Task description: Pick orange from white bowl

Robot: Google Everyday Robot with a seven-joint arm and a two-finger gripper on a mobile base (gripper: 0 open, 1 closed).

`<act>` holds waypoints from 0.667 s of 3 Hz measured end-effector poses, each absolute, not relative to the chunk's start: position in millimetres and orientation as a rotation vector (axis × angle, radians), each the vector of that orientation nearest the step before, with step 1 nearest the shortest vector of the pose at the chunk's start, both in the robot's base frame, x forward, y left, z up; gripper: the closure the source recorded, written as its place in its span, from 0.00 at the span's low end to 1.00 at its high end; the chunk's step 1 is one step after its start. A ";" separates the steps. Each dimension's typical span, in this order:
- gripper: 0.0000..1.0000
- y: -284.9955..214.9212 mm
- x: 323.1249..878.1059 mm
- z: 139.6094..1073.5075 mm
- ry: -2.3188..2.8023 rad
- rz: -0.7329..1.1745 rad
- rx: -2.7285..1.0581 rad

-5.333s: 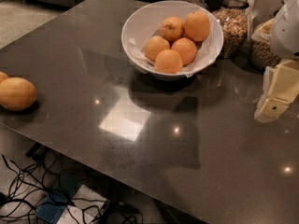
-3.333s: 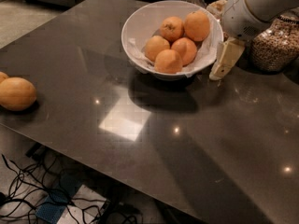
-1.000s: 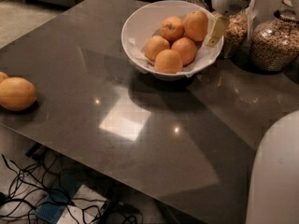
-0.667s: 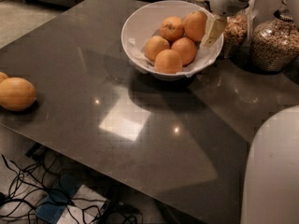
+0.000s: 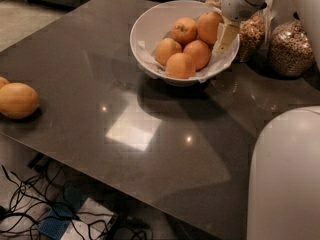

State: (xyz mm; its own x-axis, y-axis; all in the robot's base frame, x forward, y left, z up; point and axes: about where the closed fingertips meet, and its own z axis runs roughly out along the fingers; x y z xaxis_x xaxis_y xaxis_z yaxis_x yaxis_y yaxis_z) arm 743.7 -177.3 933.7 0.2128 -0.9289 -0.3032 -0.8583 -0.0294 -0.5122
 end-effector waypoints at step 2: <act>0.30 -176.7 752.7 918.8 1.665 -0.126 -1.909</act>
Offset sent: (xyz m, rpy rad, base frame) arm 0.0159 -0.0045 -0.0101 -0.0044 0.0350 0.0056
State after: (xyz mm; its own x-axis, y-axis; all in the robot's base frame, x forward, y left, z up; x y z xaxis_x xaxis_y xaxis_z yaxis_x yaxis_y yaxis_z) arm 752.7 -176.7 918.8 0.2097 -0.9288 -0.3055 -0.8722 -0.0365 -0.4878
